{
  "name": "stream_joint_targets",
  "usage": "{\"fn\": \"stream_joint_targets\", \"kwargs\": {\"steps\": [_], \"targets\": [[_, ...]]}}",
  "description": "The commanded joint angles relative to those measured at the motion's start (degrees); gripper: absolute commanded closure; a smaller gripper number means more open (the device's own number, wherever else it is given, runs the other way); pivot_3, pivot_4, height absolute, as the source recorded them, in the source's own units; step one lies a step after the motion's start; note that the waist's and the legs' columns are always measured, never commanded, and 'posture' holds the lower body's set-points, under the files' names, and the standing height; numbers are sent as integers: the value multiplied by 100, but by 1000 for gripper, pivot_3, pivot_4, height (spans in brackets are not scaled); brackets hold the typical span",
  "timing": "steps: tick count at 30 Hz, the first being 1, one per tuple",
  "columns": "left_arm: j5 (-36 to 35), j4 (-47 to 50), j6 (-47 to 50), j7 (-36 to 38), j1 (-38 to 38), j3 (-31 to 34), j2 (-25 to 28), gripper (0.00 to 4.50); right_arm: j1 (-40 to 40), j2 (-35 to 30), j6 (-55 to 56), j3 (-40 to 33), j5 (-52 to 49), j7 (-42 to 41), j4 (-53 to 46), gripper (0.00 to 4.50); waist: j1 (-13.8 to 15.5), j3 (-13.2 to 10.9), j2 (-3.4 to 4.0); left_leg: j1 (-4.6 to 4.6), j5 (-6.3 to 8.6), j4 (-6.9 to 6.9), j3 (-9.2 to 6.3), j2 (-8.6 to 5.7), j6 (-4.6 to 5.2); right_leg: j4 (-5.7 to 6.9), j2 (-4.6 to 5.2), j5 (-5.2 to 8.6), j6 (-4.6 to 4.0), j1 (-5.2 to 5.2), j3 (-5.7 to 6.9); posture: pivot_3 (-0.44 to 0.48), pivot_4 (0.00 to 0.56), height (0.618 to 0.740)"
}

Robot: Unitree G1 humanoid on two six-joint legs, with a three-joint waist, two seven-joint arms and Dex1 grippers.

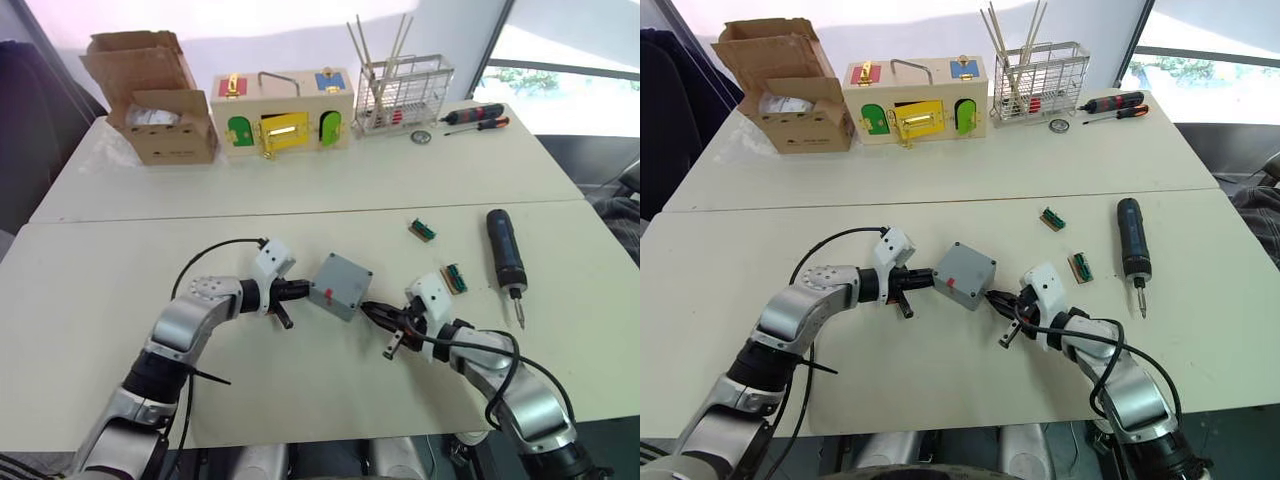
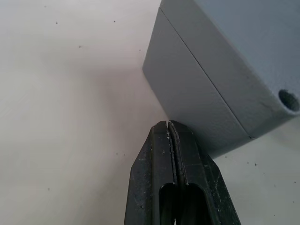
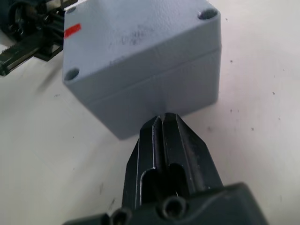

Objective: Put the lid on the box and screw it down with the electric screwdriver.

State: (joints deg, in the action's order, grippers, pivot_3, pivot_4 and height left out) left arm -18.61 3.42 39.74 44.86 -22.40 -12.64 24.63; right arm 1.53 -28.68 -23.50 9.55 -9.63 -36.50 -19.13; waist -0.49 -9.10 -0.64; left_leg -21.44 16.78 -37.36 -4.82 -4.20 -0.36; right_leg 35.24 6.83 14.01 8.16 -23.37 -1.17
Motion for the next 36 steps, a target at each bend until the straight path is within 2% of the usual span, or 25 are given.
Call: {"fn": "stream_joint_targets", "kwargs": {"steps": [1,13,29,33,36], "targets": [[-89,294,81,14,85,-13,-44,4500,171,-12,214,-73,5,-74,77,4410,-1,0,0,0,0,0,0,0,0,0,0,0,0,0,0,0,150,734],[-232,816,382,28,363,-66,-95,4500,703,-49,540,-216,90,-203,768,4410,-2,0,0,0,0,1,0,0,0,0,0,0,0,0,0,0,150,734],[-147,760,356,31,349,-29,-82,4500,743,39,585,-175,182,-207,833,4410,-6,0,0,0,0,-1,1,0,-1,0,0,-1,-1,0,0,0,150,734],[-125,982,265,4,438,303,243,4500,465,-131,435,-558,109,-77,488,4410,-6,0,1,-1,-1,0,0,0,-1,1,0,-1,-1,-3,0,0,150,734],[-188,1133,130,-61,483,716,484,4500,153,-255,166,-1120,-141,45,29,4410,3,-3,4,-5,0,2,0,1,-1,0,1,-1,-1,-6,-2,0,150,734]]}}
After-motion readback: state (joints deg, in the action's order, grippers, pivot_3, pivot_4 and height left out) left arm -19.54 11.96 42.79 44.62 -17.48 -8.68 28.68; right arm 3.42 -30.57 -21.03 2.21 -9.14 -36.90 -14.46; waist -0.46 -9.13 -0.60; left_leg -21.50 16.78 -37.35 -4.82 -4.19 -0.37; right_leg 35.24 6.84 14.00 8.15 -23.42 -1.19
